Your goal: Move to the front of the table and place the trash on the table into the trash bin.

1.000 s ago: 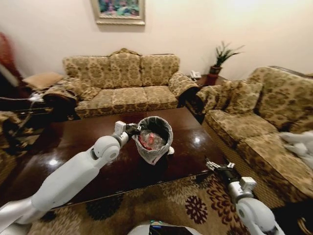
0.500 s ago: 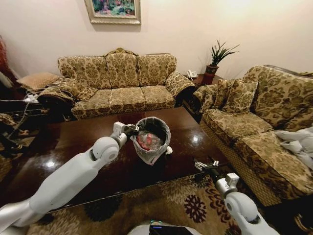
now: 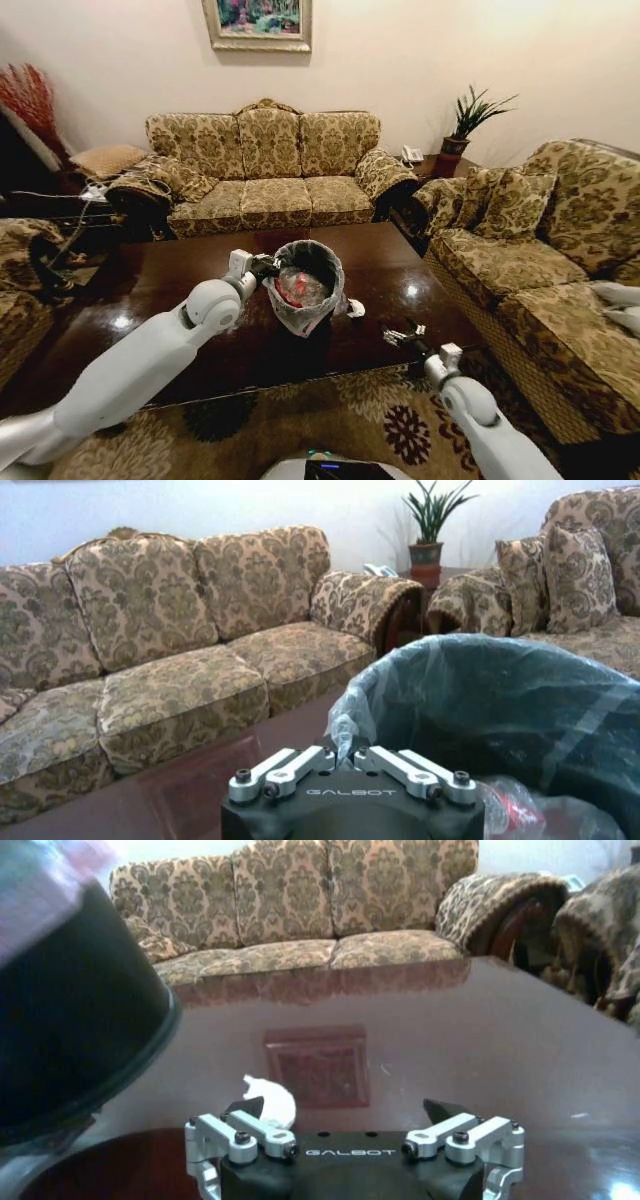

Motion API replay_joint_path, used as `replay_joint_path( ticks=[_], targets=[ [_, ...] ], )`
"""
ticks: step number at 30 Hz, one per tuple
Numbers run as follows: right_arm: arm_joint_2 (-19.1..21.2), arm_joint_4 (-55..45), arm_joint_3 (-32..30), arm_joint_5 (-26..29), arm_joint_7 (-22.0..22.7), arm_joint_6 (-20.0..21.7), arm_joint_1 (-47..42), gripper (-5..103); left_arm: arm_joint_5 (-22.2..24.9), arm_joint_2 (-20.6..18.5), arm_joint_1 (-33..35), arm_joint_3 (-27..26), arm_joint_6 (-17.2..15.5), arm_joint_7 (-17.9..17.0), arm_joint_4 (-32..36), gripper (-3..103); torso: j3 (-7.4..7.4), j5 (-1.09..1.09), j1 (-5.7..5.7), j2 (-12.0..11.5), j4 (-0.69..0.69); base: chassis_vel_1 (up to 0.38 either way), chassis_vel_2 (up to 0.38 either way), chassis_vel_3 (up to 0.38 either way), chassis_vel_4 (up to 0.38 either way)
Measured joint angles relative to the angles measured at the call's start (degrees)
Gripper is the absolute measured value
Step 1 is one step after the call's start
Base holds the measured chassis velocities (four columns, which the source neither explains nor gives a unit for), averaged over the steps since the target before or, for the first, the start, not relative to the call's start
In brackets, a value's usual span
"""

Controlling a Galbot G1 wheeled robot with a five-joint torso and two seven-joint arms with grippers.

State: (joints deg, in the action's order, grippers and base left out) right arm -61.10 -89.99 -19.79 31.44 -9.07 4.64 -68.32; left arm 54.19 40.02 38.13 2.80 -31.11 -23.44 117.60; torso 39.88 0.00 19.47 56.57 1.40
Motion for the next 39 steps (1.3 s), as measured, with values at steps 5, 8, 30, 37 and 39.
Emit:
replay_joint_path(
  ticks=[5, 8, 30, 37, 39],
  targets=[
    [-1.2, 4.3, 3.4, 0.3, -1.5, -0.8, 5.0, 100, 0.1, -1.5, 0.5, -0.5, 0.3, -0.2, 0.1, 4, 0.00, 0.00, 0.01, 0.0, 0.03, 0.000, 0.000, 0.000, 0.000],
    [-1.7, 5.4, 4.8, 0.3, -2.4, -0.9, 6.2, 100, 0.2, -1.7, 0.5, -0.7, 0.4, -0.2, 0.1, 4, 0.00, -0.01, 0.00, 0.0, 0.03, 0.000, 0.000, 0.000, 0.000],
    [-3.7, 13.6, 11.5, -2.5, -3.4, 2.3, 14.0, 73, 0.4, -0.3, -0.7, -0.7, 0.6, 0.3, -1.9, 4, -0.01, 0.00, -0.01, 0.0, 0.00, 0.000, 0.000, 0.000, 0.000],
    [-3.6, 13.7, 12.6, -2.5, -2.0, 2.1, 14.7, 53, 0.4, 0.2, -0.8, -0.7, 0.7, 0.3, -2.0, 4, -0.01, 0.01, 0.00, 0.0, 0.01, 0.000, 0.000, 0.000, 0.000],
    [-3.5, 13.7, 12.7, -2.5, -1.8, 2.1, 14.7, 48, 0.4, 0.2, -0.7, -0.7, 0.7, 0.3, -1.9, 4, -0.01, 0.01, -0.01, 0.0, 0.01, 0.000, 0.000, 0.000, 0.000]
  ],
)
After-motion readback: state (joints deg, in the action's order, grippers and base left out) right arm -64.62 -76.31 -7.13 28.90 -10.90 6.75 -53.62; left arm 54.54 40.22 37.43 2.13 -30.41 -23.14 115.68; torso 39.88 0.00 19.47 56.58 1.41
